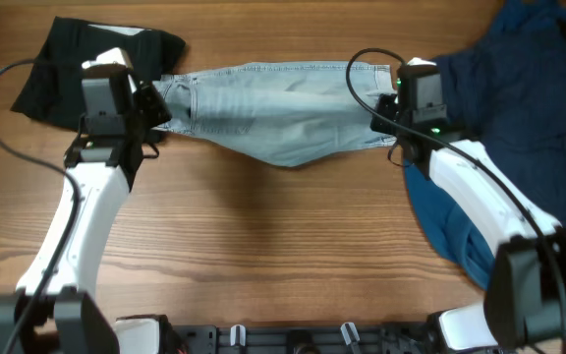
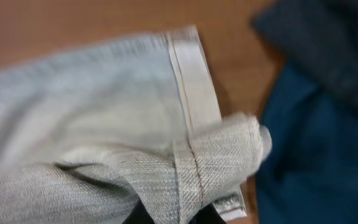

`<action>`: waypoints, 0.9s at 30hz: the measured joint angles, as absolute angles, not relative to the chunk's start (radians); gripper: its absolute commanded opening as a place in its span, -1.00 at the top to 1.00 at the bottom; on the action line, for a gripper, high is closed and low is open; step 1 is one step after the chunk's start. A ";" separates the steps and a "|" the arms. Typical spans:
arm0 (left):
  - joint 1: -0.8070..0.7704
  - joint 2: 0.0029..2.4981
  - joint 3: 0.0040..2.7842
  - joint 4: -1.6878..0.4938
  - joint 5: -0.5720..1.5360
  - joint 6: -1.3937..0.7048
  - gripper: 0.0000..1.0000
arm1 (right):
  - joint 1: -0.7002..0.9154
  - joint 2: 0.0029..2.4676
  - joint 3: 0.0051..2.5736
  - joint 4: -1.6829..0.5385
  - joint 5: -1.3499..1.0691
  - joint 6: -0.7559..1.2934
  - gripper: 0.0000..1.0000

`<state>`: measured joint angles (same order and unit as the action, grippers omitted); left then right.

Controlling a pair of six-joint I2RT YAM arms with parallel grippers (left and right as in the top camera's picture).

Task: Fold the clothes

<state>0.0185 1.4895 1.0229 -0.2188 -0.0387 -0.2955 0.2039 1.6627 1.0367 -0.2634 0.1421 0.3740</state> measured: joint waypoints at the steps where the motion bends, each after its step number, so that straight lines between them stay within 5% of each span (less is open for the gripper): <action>1: 0.019 1.515 1.023 -0.197 -0.034 -0.295 0.92 | 0.204 1.686 1.037 -0.264 0.143 0.384 0.91; 7: 0.016 1.628 1.022 -0.002 0.014 -0.301 0.92 | 0.167 1.700 1.037 -0.116 0.144 0.398 0.91; 8: 0.014 1.647 1.022 0.037 0.022 -0.307 0.44 | 0.160 1.708 1.037 -0.057 0.147 0.395 0.83; 9: 0.013 1.665 1.022 0.080 0.028 -0.314 -0.43 | 0.158 1.720 1.036 -0.010 0.151 0.394 0.05; 10: 0.011 1.683 1.018 0.138 0.028 -0.316 -1.00 | 0.157 1.740 1.035 0.056 0.156 0.390 -0.99; 13: 0.006 1.786 1.024 0.353 -0.002 -0.324 -1.00 | 0.128 1.861 1.036 0.292 0.210 0.390 -1.00; 17: 0.001 1.834 1.024 0.390 -0.010 -0.328 -0.99 | 0.123 1.888 1.037 0.322 0.230 0.353 -1.00; 27: -0.070 1.713 1.032 -0.041 0.047 -0.247 -0.99 | 0.095 1.748 1.042 -0.150 0.007 0.274 -1.00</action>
